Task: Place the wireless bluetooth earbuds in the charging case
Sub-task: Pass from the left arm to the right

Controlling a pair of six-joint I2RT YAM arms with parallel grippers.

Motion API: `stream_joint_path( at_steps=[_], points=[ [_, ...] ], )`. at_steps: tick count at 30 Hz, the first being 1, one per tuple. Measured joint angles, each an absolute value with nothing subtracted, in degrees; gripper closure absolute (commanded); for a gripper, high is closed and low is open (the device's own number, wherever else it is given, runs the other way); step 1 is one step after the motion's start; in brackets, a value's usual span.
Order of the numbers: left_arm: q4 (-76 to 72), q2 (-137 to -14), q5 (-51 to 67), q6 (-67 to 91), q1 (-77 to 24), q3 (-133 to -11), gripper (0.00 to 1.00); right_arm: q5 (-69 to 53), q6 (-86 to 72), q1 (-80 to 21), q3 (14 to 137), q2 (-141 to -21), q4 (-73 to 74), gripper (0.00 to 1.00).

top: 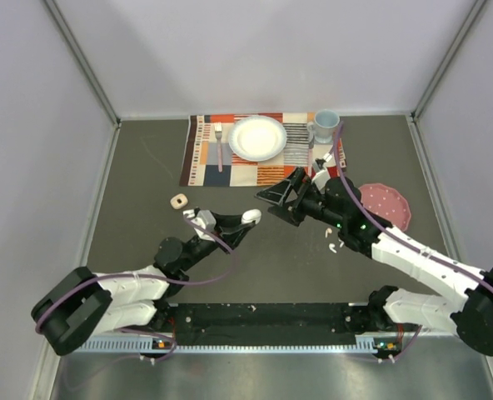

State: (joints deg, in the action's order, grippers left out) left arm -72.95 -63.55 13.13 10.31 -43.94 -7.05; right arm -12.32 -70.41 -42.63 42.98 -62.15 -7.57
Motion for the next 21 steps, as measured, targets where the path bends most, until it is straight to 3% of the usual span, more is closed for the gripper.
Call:
stream_joint_path(
  at_steps=[12,21],
  points=[
    [-73.4,-58.9,13.9,7.5,-44.0,-6.8,1.00,-11.1,-76.6,-45.1,42.7,-65.7,-8.3,0.02],
    [-73.5,-57.0,12.9,5.9,-44.1,-5.4,1.00,-11.6,-84.2,-47.2,39.3,-69.7,-16.7,0.14]
  ],
)
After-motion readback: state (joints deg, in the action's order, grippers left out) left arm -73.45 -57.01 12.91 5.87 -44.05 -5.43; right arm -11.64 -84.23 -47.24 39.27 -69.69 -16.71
